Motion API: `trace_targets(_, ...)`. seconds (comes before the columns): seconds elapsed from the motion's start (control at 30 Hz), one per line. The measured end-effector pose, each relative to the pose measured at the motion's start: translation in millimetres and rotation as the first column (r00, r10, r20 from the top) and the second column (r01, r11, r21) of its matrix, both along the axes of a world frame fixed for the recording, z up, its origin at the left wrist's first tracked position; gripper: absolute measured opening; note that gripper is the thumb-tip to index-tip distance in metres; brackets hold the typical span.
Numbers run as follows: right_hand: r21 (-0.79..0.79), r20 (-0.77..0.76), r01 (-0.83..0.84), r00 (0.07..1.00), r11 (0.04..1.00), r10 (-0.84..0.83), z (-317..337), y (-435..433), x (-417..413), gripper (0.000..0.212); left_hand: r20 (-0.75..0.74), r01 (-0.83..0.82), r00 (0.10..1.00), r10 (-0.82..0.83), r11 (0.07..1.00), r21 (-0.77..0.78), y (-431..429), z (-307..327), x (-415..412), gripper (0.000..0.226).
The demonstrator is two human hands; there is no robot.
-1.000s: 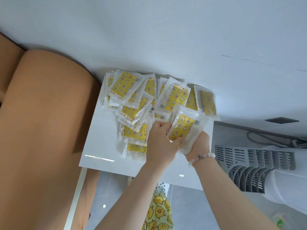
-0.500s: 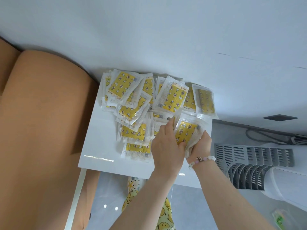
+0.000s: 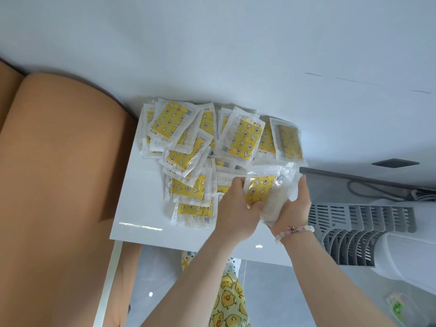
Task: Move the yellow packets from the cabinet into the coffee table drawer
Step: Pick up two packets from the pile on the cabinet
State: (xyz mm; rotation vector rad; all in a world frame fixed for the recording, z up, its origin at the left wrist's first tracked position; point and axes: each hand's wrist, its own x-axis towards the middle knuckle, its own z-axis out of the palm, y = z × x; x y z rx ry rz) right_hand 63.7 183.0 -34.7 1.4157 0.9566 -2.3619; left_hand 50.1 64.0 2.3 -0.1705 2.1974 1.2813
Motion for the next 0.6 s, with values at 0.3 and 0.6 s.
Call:
trace_targets(0.3,-0.064,-0.025,-0.126,0.992,0.99,0.125,16.0,10.0,9.6,0.036,0.432,-0.264,0.898,0.09,0.895,0.361,-22.7,22.9,-11.4,0.021)
trace_targets(0.6,0.163,-0.032,-0.151,0.987,0.975,0.159,137.5,62.6,-27.2,0.062,0.492,-0.25,0.871,-0.006,0.856,0.453,0.5,137.7,-65.0,0.03)
